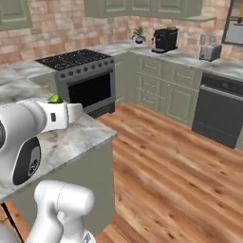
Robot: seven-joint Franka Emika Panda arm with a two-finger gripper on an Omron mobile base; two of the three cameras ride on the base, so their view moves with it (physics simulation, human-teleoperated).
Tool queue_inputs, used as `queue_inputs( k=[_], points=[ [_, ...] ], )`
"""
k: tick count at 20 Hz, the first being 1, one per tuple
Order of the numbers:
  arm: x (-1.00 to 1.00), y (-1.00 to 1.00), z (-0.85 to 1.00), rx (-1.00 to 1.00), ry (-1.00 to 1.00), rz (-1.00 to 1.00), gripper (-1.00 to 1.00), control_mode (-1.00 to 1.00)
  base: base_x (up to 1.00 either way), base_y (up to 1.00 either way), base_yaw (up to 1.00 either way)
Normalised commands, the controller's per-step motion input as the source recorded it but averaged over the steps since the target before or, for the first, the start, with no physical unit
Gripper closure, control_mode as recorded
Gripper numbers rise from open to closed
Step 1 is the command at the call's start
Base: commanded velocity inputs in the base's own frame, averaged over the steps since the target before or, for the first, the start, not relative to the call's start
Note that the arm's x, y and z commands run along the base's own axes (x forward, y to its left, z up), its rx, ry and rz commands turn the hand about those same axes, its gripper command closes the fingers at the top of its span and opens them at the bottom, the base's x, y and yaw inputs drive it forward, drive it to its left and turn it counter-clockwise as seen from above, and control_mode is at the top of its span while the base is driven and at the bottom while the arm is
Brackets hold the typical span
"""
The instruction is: Retrieve the kiwi and pear from the fridge and place them into the bowl on the dining table.
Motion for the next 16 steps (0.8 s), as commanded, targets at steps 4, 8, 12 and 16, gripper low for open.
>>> queue_inputs(
  k=[4,8,12,16],
  points=[
    [0.0,0.0,0.0,0.0,0.0,0.0,1.0,1.0,-0.34,0.14,0.5],
    [0.0,0.0,0.0,0.0,0.0,0.0,1.0,1.0,-0.08,0.38,0.44],
    [0.0,0.0,0.0,0.0,0.0,0.0,1.0,1.0,0.0,0.53,0.39],
    [0.0,0.0,0.0,0.0,0.0,0.0,1.0,1.0,0.0,0.82,0.31]
  ],
)
